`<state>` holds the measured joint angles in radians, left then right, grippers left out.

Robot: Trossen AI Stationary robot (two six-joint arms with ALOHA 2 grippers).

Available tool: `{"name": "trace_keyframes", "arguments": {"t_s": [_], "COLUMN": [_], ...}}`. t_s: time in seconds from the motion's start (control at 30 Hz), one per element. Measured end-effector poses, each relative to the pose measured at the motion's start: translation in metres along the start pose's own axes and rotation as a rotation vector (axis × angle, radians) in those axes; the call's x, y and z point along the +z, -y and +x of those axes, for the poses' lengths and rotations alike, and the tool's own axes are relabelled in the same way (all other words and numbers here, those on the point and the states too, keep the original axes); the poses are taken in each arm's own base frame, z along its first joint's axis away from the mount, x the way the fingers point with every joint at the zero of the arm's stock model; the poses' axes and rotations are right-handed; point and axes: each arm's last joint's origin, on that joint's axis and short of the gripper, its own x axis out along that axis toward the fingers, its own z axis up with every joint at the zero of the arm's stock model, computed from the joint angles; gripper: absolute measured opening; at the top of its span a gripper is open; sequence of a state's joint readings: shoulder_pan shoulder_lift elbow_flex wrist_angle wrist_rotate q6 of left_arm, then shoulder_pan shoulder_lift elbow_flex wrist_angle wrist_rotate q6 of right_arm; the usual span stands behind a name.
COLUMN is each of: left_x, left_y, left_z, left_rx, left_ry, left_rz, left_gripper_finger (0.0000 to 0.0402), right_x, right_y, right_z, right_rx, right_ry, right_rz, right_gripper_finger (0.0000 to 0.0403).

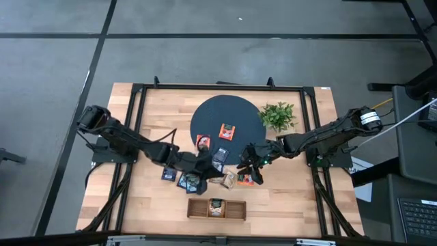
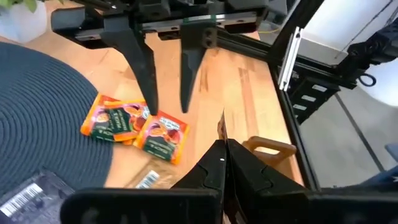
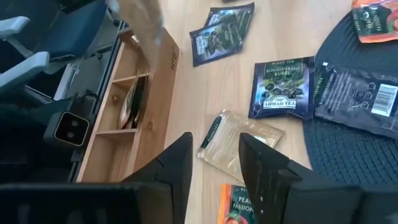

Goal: Pick & Place Tea
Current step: Put the brown tea bag into the middle section of the wooden organizer

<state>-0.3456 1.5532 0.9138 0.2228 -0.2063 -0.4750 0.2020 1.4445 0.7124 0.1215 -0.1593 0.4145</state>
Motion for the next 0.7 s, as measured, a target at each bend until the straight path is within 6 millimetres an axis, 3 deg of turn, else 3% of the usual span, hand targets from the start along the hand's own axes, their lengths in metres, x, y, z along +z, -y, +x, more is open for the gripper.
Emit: {"name": "trace_keyframes", "arguments": {"t_s": [0.47, 0.7], "left_x": [-0.024, -0.050], "left_y": [0.051, 0.070], "left_z": [-0.016, 0.004], "left_rx": [0.068, -0.032], "left_ry": [0.147, 0.168], "left_rz": [-0.245, -0.239], "left_gripper_finger": [0.0003, 0.0003], "right_x": [-0.011, -0.012], "right_y": [0.009, 0.009], "right_z": [-0.001, -0.001], "right_rx": [-0.185, -0.190], "right_ry": [-0.071, -0.080], "right_rz": [0.039, 0.039], "right_gripper_finger": [0.0132, 0.0133]}}
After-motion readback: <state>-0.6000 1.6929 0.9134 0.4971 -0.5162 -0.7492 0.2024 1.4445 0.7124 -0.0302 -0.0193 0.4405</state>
